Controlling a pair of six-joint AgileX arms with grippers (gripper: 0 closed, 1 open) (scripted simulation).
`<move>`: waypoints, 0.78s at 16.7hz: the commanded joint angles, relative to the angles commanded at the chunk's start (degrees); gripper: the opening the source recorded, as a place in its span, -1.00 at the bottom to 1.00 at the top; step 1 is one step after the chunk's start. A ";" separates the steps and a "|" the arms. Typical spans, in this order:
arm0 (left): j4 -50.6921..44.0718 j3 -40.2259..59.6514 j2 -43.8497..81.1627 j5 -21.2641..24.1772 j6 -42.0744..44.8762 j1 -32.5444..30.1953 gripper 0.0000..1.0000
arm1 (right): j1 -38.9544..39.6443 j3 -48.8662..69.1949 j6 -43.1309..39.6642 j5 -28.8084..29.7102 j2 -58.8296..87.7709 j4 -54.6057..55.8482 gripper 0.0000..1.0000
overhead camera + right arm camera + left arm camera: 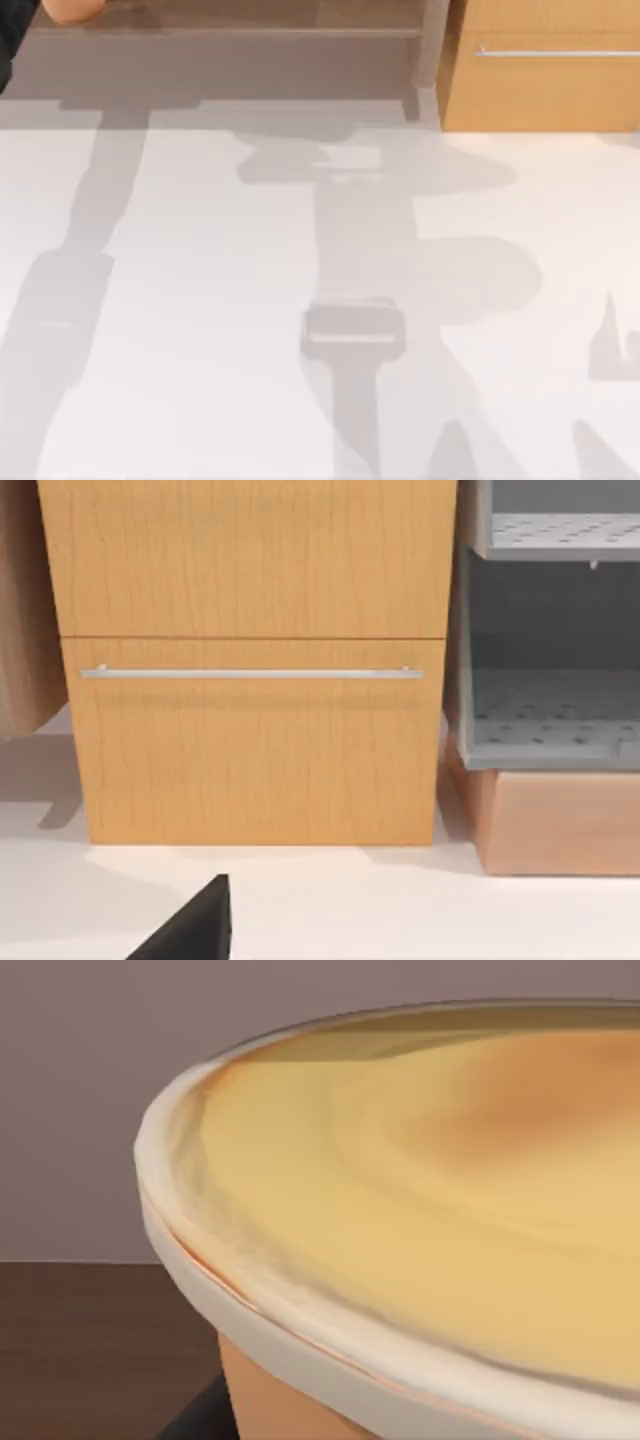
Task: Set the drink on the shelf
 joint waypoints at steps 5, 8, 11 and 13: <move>-7.97 4.37 -1.17 -5.77 -0.25 -5.22 -1.00 | 0.00 0.00 0.00 0.00 0.00 0.00 1.00; -8.43 4.76 -1.33 -6.17 -0.27 -5.43 -1.00 | 0.00 0.00 0.00 0.00 0.00 0.00 1.00; -8.33 4.57 -1.04 -6.06 -0.16 -5.17 -1.00 | 0.00 0.00 0.00 0.00 0.00 0.00 1.00; -7.84 5.32 -0.08 -5.99 -0.19 -5.11 -1.00 | 0.00 0.00 0.00 0.00 0.00 0.00 1.00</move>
